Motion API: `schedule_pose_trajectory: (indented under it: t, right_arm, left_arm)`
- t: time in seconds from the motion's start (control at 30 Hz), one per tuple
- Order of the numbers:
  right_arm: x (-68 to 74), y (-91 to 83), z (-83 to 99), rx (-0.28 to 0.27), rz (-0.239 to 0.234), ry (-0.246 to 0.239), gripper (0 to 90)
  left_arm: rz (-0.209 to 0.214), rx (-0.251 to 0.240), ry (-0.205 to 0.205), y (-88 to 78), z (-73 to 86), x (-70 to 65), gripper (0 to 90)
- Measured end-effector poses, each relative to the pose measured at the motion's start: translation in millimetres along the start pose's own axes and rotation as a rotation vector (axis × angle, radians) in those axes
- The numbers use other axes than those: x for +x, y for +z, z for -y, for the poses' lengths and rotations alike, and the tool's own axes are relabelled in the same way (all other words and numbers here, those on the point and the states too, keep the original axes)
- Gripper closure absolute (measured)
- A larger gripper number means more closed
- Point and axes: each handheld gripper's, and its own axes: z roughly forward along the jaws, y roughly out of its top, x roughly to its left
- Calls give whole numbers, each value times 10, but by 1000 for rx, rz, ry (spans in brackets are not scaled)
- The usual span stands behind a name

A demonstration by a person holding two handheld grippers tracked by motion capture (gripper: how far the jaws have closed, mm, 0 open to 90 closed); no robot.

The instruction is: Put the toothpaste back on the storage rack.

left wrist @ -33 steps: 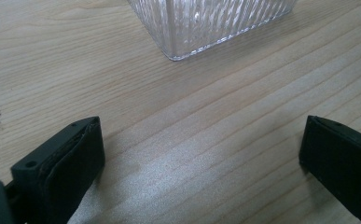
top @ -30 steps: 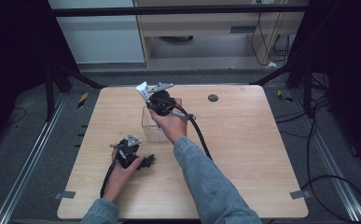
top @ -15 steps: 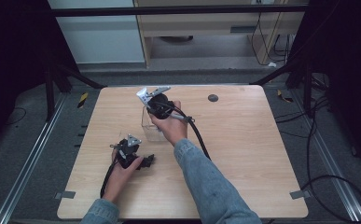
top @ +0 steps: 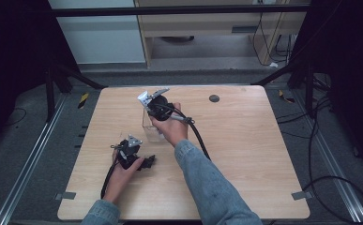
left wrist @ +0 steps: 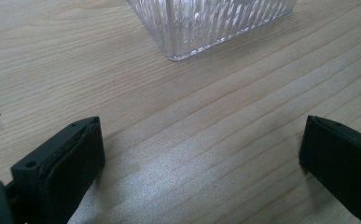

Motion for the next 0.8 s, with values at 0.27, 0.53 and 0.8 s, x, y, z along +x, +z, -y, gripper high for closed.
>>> schedule_pose_trajectory:
  t: [0.27, 0.53, 0.8]
  right_arm:
    - [2, 23, 26, 13, -3, 2, 762]
    - [16, 48, 36, 26, -8, 2, 762]
    - [11, 48, 39, 31, -6, 8, 758]
  left_arm:
    - [0, 0, 0, 0, 0, 0, 0]
    - [0, 0, 0, 0, 0, 0, 0]
    - [0, 0, 0, 0, 0, 0, 0]
